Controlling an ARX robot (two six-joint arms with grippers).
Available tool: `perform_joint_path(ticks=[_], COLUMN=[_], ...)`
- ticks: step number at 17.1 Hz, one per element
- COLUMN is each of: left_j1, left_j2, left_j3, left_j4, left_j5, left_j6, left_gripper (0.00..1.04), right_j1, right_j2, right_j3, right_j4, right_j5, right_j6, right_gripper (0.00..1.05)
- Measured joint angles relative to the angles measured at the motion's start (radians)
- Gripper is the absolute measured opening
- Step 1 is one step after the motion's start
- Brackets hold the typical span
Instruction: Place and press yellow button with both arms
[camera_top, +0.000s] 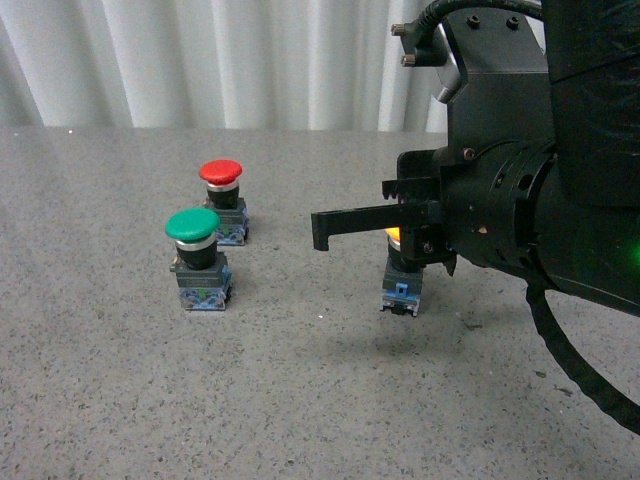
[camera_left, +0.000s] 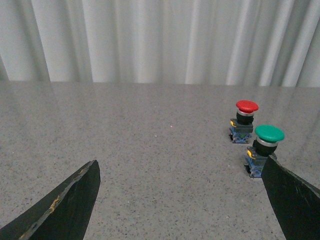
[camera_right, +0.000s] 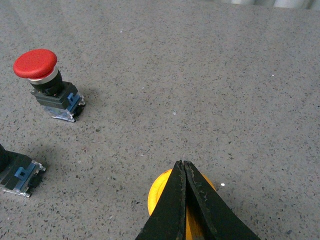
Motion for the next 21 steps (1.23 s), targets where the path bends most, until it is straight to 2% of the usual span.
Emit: perform_joint_path(ticks=[21], left_j1=[0.0], left_j2=[0.0], left_j3=[0.0], left_j4=[0.0], left_j5=[0.0], left_j6=[0.0], left_gripper=[0.98], right_j1=[-0.003], right_j2=[0.041], right_j3=[0.01], right_j4=[-0.042], right_j5=[0.006], right_j6=[0.001], right_gripper=[0.02])
